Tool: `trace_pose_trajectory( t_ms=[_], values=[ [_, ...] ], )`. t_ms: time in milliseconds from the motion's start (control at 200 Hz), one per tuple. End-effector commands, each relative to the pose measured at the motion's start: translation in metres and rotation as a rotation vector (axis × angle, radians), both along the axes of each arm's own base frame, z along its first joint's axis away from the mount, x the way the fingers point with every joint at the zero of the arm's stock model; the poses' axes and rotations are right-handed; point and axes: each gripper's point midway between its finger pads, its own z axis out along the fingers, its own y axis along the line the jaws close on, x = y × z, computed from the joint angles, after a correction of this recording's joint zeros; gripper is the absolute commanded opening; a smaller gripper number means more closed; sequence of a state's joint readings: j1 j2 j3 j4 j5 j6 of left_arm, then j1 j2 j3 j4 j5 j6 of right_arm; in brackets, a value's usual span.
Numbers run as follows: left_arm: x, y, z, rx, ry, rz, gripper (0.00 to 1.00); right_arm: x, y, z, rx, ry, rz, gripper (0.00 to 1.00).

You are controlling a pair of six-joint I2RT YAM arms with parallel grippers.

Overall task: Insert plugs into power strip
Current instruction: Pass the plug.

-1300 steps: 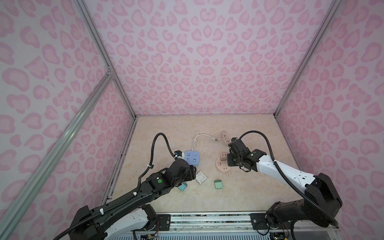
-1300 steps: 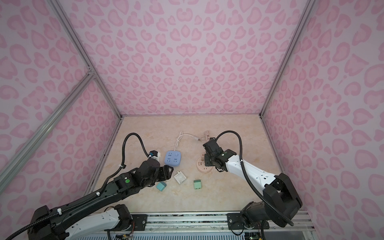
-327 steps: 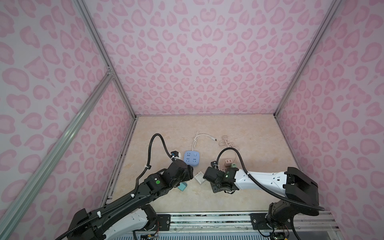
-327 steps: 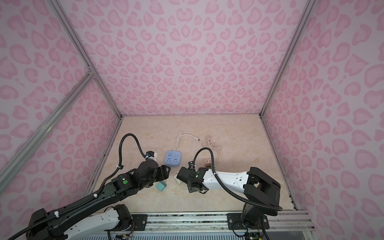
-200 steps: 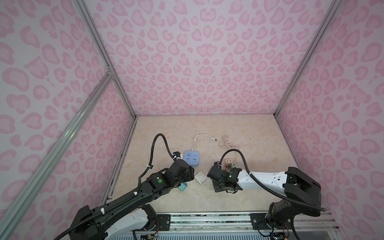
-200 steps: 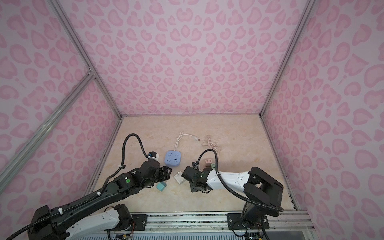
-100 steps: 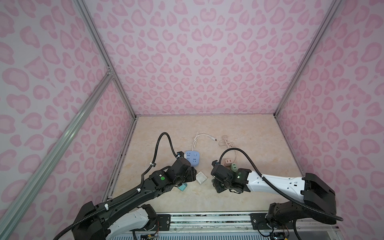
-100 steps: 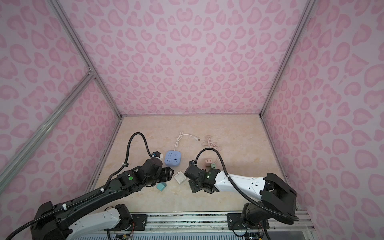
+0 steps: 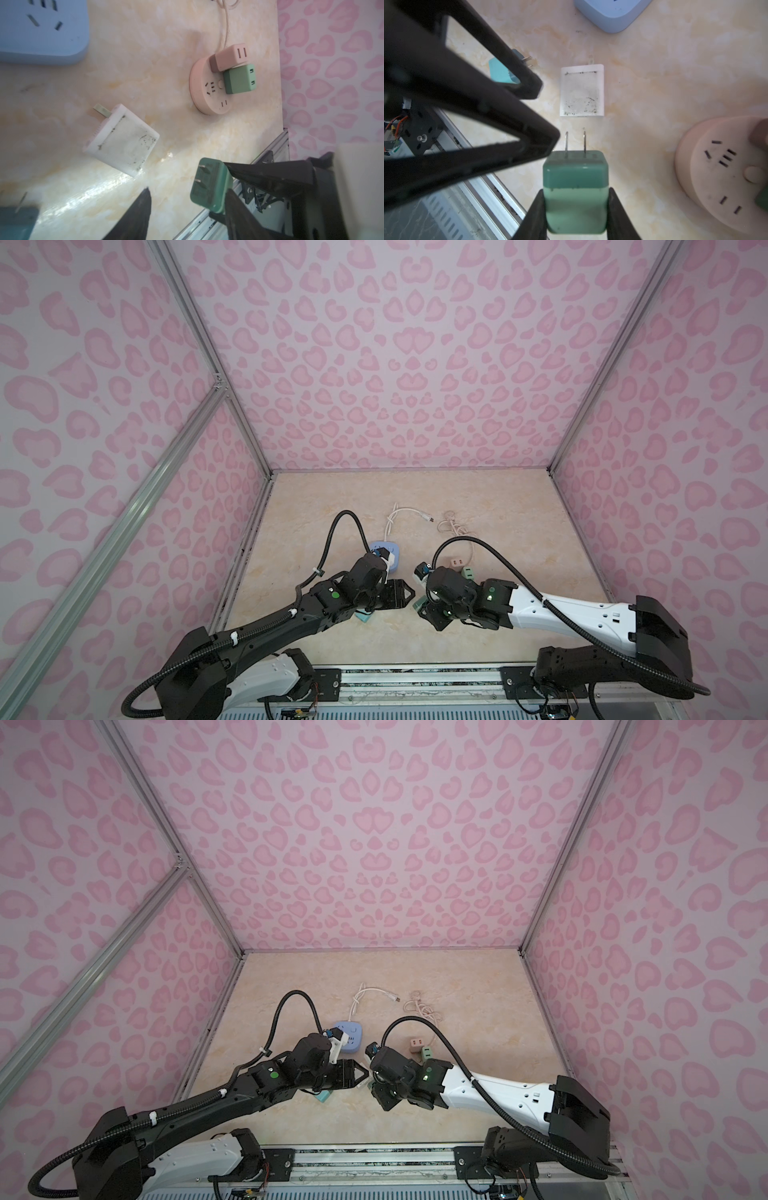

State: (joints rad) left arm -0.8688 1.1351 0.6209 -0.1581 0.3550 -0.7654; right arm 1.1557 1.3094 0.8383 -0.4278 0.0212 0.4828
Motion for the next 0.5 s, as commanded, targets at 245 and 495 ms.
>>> trace_pose_trajectory(
  t_ms=[245,495],
  values=[
    [-0.013,-0.017,0.009,-0.103,0.039,-0.092,0.55,-0.002,0.018,0.027,0.087,-0.014,0.054,0.0],
    [-0.015,-0.019,0.013,-0.121,0.043,-0.103,0.44,0.0,0.018,0.032,0.096,-0.021,0.048,0.0]
  ],
)
